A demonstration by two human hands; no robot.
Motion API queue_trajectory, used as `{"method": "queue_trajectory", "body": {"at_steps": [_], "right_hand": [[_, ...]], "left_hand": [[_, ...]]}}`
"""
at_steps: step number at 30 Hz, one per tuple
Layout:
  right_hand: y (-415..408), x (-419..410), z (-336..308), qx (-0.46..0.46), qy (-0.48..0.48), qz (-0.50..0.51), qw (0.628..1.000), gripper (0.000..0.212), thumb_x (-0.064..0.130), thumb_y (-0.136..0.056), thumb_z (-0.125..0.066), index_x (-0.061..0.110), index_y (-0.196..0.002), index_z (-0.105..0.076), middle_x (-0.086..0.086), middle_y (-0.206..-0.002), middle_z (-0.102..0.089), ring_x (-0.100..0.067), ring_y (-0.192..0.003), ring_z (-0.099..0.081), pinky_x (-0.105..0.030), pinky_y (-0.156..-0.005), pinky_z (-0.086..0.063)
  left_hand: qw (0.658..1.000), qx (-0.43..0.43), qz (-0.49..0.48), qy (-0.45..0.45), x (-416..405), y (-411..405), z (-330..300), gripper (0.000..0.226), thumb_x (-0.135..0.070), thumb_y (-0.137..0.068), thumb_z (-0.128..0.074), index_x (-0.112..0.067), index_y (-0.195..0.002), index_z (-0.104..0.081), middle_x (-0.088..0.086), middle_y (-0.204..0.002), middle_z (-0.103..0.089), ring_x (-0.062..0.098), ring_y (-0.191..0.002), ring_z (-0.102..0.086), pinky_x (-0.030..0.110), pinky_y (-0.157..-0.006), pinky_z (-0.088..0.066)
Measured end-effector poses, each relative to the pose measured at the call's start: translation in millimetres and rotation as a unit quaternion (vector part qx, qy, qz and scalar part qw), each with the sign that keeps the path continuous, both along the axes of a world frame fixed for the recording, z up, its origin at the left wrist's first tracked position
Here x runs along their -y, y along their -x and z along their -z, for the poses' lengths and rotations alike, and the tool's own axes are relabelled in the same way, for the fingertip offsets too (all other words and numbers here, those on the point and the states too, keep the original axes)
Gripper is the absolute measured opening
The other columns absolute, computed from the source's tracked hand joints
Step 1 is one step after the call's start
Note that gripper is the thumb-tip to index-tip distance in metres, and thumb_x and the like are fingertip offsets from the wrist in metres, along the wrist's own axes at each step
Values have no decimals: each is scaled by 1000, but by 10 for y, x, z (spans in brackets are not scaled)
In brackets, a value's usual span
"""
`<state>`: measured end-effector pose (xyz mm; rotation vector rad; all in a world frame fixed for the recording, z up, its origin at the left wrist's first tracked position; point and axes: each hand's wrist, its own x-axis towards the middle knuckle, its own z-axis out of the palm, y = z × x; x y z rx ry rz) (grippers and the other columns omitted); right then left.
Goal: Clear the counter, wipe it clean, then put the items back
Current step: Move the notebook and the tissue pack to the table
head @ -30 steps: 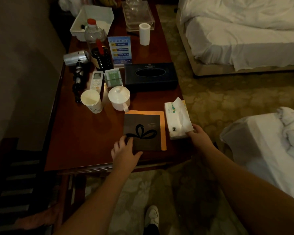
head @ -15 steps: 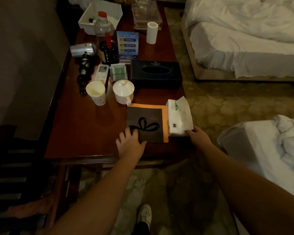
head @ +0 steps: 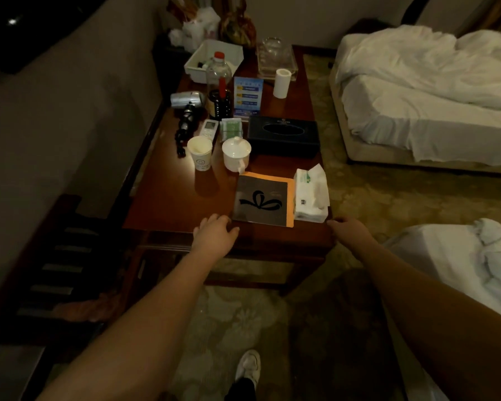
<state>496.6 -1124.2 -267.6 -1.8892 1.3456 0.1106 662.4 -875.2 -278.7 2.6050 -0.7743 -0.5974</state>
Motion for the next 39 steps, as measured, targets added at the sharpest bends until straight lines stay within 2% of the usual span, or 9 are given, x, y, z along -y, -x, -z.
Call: {"method": "queue_trajectory", "body": {"at_steps": [4,8,13,15,18,21,30,34,39], "right_hand": [[114,-432,-376,0,70,-126,990,34,29,-97,-48,12,-125,-57,-9,-115,-61,-16,-87,-54,-28,-68,-44],[323,-964,-733,49,118,-211,969,33,31,-97,-47,15,-124,-58,-9,-129,-57,-18,-98,-53,-28,-72,-39],[678,-1742,-1193,69,161,-309,935,30,37,-96,-46,22,-119,-60,0,-108,-61,-13,-81,-55,-28,-66,-43],[840,-2062,-1368,82,171,-346,919,28,36,-96,-48,22,-117,-60,3,-100,-56,-13,-82,-55,-29,-67,-45],[1073,-2562,-1623,101,189,-404,889,25,35,-96,-49,22,-114,-61,2,-104,-59,-12,-83,-53,-28,-66,-43],[1260,-3094,-1844,123,203,-461,855,29,35,-95,-50,21,-119,-60,0,-114,-60,-12,-90,-50,-28,-71,-41],[1655,-5095,-2434,212,163,-659,703,39,42,-97,-47,27,-133,-51,7,-136,-49,-11,-116,-51,-22,-84,-41],[1922,-6072,-2560,247,118,-728,629,38,41,-97,-48,27,-132,-52,10,-130,-52,-5,-110,-51,-21,-87,-41],[2307,-7201,-2586,290,86,-792,531,35,40,-95,-50,26,-127,-56,11,-120,-57,-3,-103,-54,-20,-84,-44]], "left_hand": [[999,8,-29,12,-518,258,-380,39,-43,-96,-47,-21,-127,-56,0,-126,-53,22,-118,-46,41,-100,-38],[997,-1,-72,28,-1136,630,-773,36,-44,-94,-51,-24,-123,-59,-3,-120,-54,17,-108,-54,44,-98,-46],[993,25,-112,38,-1980,1264,-1226,29,-46,-94,-52,-26,-114,-60,-5,-108,-58,11,-90,-60,33,-79,-53],[989,35,-135,46,-2318,1552,-1416,26,-45,-95,-52,-27,-112,-60,-6,-106,-57,9,-85,-60,27,-67,-52],[979,66,-185,55,-2851,2015,-1676,27,-45,-96,-50,-27,-113,-59,-7,-113,-52,10,-83,-60,29,-63,-54],[969,88,-220,64,-3434,2487,-1899,30,-44,-97,-49,-25,-118,-59,-7,-118,-51,5,-80,-57,21,-62,-45],[900,164,-390,105,-5128,3945,-2459,22,-44,-94,-53,-28,-106,-62,-13,-101,-54,4,-88,-56,20,-68,-46],[844,211,-483,99,-5768,4629,-2581,20,-41,-94,-55,-27,-104,-64,-12,-101,-56,5,-93,-56,26,-79,-45],[775,231,-580,92,-6508,5463,-2717,17,-39,-94,-55,-28,-104,-63,-13,-101,-57,4,-91,-55,27,-80,-45]]}}
